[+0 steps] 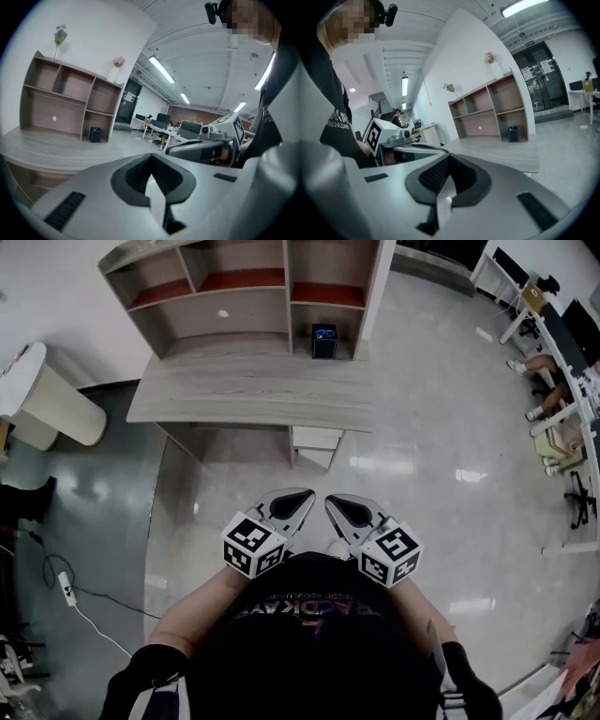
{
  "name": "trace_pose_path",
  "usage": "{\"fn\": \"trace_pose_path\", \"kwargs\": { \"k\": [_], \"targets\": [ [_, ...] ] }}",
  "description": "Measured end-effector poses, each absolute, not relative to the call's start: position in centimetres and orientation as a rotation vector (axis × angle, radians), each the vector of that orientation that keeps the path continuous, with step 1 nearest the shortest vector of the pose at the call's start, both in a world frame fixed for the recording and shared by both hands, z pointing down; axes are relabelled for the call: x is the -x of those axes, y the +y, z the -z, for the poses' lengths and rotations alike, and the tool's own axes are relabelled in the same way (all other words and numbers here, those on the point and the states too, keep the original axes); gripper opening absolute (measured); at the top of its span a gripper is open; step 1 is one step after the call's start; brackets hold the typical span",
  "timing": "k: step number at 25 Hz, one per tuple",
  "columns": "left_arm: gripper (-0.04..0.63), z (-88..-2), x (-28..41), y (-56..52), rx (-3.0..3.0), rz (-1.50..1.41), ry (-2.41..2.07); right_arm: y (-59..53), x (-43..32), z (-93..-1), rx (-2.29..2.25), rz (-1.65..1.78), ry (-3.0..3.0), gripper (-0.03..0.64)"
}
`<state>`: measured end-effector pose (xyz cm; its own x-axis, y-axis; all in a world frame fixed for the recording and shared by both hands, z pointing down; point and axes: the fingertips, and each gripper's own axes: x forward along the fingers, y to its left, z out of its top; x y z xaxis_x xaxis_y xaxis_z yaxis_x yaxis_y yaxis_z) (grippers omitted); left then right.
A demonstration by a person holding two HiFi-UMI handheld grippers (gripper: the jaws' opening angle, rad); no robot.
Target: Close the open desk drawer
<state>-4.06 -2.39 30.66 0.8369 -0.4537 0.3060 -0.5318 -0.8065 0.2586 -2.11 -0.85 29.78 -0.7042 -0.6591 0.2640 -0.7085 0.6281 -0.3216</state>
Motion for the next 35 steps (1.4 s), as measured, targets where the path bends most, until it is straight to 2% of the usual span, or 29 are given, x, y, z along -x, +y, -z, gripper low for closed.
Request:
{"fn": "trace_pose_path", "kwargs": {
  "k": [11,35],
  "targets": [
    [0.011,-30.9,3.3,-0.7,-2.666,-0.321,-0.698,0.2,1.1,-30.3,-1.172,-0.779,-2.729,0.015],
    [0.011,-31.0,3.6,-0.1,-2.626,-0.308,-0.702,0.9,1.3,-30.5,-1.160,-0.811,-2.740,0.015]
  ]
}}
